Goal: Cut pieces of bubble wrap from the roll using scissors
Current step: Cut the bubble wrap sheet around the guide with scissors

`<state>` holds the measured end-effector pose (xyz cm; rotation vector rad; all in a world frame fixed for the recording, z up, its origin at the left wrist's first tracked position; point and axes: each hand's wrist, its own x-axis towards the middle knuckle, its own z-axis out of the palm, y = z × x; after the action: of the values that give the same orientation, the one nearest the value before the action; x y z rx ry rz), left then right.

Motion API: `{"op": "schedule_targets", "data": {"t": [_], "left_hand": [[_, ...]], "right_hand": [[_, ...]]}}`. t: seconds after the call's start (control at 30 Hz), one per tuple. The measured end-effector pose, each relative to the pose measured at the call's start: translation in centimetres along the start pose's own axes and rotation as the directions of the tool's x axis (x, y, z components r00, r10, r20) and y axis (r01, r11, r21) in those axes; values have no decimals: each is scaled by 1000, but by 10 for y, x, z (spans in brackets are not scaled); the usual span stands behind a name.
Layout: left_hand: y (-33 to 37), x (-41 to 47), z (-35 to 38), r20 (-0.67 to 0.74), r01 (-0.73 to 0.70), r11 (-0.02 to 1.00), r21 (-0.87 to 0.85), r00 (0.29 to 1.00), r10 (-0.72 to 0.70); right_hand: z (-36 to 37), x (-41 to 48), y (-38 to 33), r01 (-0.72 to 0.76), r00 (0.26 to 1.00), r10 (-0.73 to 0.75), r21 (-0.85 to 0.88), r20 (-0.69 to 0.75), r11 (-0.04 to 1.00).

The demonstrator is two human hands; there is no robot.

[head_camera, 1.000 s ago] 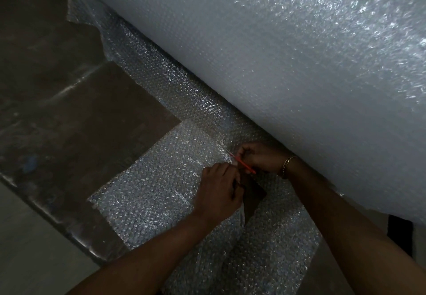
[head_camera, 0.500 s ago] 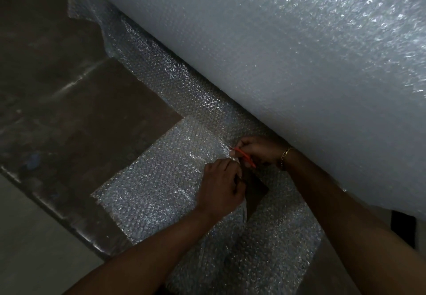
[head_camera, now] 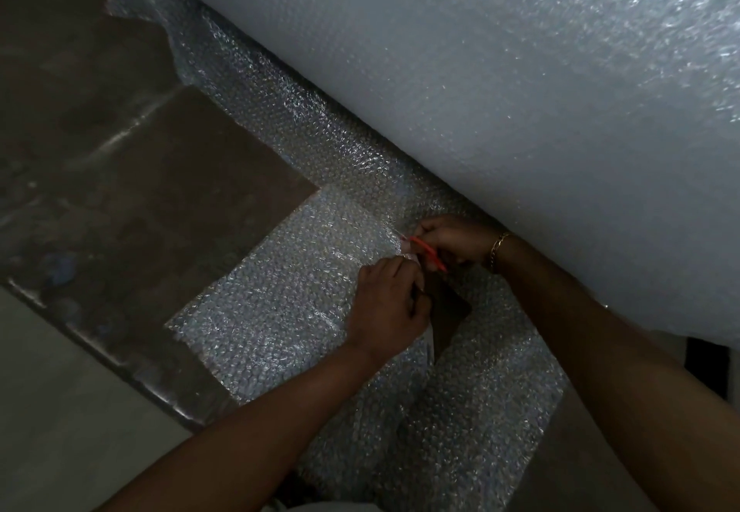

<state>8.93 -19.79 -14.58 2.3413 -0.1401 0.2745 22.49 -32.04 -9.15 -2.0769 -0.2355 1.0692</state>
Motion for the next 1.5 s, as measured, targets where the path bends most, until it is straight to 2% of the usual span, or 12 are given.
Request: {"op": "schedule_targets", "data": {"t": [0.23, 0.4, 0.87, 1.1, 1.5], "left_hand": [[-2, 1, 3, 19, 20, 999, 26, 1000, -21], [-2, 1, 3, 9, -1, 1000, 15, 1000, 1], [-2, 1, 4, 32, 19, 999, 25, 999, -20], [-2, 0, 4, 38, 15, 999, 35, 999, -17], [-2, 0, 3, 41, 29, 999, 23, 999, -30]], "right_hand": [[-1, 11, 2, -9, 1000, 9, -13, 19, 1000], [-4, 8, 14, 19, 999, -21, 52, 38, 998], [-2, 13, -3, 13, 1000, -13, -54, 5, 998], [-4, 7, 5, 60, 998, -62, 60, 33, 996], [1, 17, -12, 19, 1000, -20, -34, -7, 999]]}}
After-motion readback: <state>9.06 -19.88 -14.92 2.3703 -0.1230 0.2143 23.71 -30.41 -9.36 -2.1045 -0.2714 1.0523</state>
